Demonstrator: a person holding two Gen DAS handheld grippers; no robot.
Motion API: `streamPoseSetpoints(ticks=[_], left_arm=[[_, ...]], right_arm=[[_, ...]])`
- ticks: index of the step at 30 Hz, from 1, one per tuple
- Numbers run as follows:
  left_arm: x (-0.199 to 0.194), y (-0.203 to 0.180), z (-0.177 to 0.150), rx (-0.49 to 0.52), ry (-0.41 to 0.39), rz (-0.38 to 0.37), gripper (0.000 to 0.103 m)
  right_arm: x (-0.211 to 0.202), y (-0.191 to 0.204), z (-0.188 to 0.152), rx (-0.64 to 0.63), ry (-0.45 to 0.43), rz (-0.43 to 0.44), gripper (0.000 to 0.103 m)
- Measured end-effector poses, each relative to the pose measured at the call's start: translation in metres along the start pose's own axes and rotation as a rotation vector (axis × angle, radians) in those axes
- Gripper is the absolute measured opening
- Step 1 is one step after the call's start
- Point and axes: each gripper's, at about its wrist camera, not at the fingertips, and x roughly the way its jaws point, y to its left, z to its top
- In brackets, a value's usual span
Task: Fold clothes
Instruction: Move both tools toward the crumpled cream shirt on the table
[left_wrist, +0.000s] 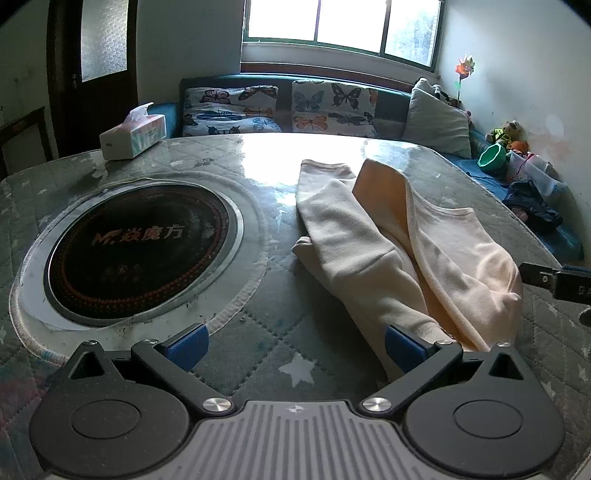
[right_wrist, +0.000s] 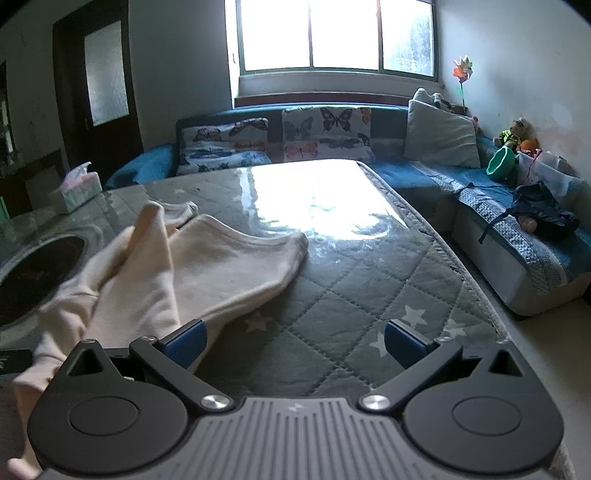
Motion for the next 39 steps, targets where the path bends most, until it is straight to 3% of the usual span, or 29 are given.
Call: streamPoseSetpoints(ticks=[15, 39], left_arm=[[-0.011, 0.002, -0.005, 0.013, -0.001, -0.006, 0.103], [-0.005, -0.008, 0.013, 0.039, 0.013, -0.015, 0.103]], right_arm=[[-0.031, 0.034, 0.000, -0.058, -0.030, 0.082, 0.103], [-0.029, 0.055, -0.001, -0.089, 0.000, 0.153, 0.103]])
